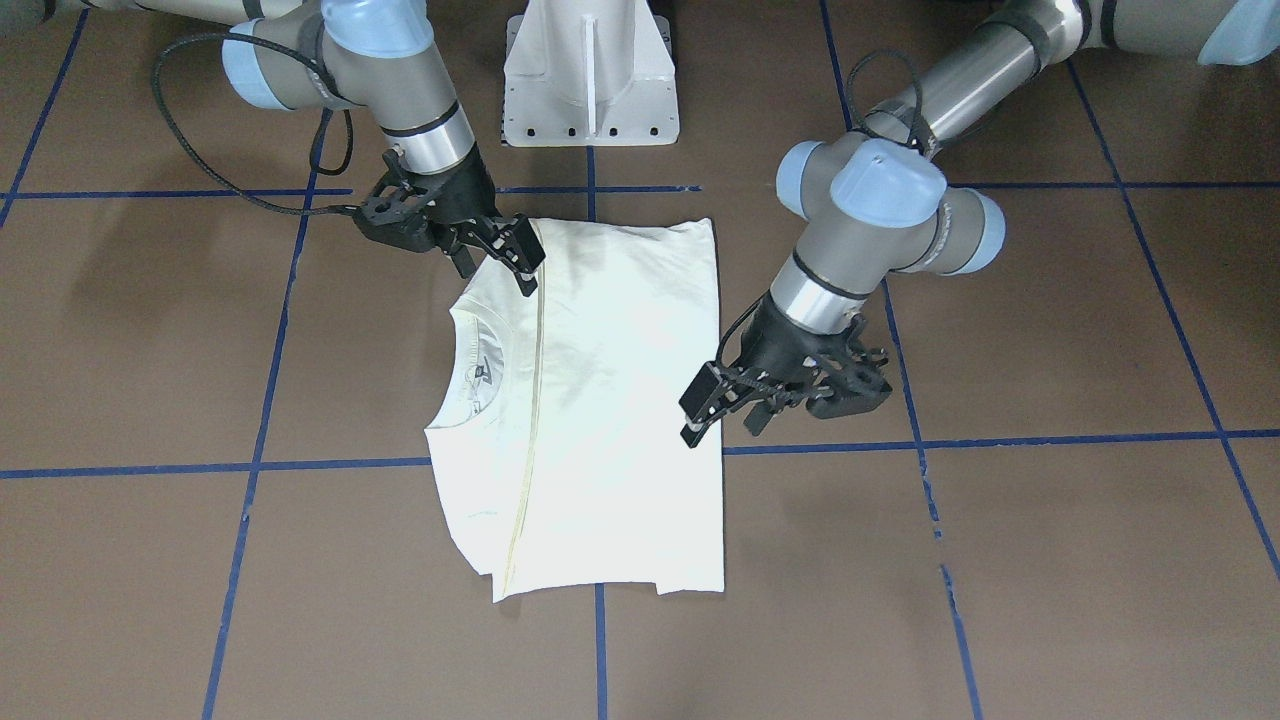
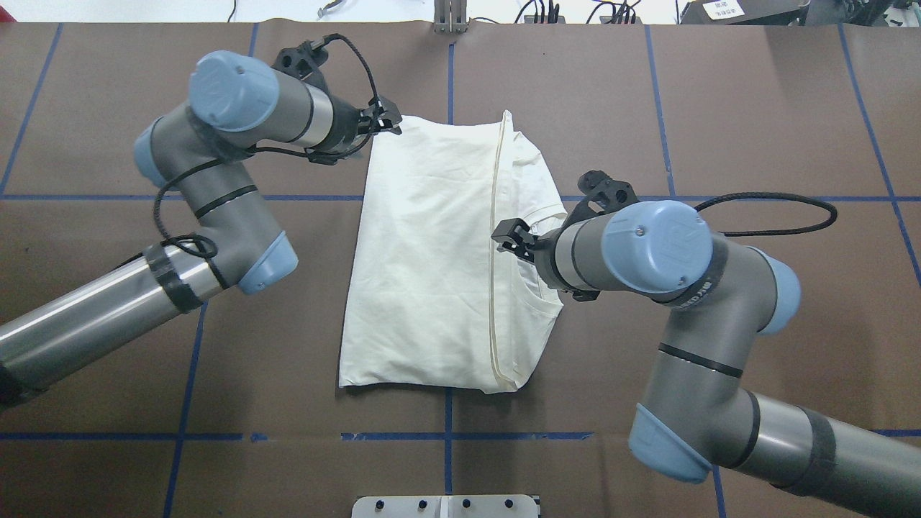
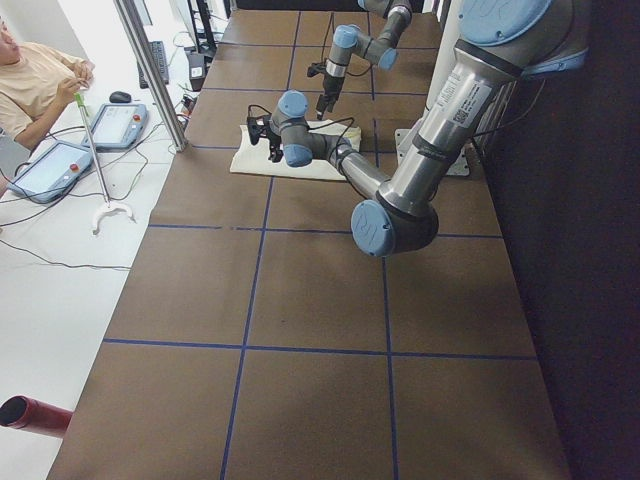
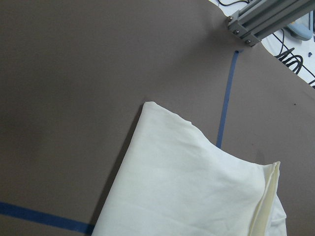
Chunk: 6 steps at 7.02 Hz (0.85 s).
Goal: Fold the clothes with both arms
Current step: 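Fold the shirt over with both grippers, then release and lift the right gripper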
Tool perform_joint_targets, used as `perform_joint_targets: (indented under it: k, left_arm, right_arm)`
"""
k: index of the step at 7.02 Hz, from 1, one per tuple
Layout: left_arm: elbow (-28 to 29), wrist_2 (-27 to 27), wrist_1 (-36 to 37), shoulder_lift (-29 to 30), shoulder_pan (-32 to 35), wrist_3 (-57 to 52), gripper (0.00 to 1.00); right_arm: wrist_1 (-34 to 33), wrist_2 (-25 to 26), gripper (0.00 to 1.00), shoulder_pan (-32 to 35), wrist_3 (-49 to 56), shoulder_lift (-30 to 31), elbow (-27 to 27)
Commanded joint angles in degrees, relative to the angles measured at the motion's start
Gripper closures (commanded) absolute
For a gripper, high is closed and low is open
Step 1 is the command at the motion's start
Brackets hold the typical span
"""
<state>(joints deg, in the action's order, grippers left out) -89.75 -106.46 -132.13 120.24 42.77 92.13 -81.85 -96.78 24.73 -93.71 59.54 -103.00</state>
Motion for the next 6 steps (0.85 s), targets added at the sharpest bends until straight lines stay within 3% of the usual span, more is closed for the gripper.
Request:
perform_joint_targets:
  k: [1,4,6]
  left_arm:
    - [-4.20,-0.15,0.55,-2.73,0.03,-0.90,0.00]
    - [-6.23,-0.24,3.02,-2.91,0.03,-0.90,0.00]
    - [-6.41,-5.40,2.93,-2.82,0.03,-1.42,0.00]
  right_arm:
    - [-13.54,-0.25,0.00,-2.13,18.49,-5.03,1.40]
    - [-14.31,1.76,0.00,-5.73,22.07,-6.97,5.86]
    - [-18.59,1.86,0.00,-6.18,25.41,-7.07,6.06]
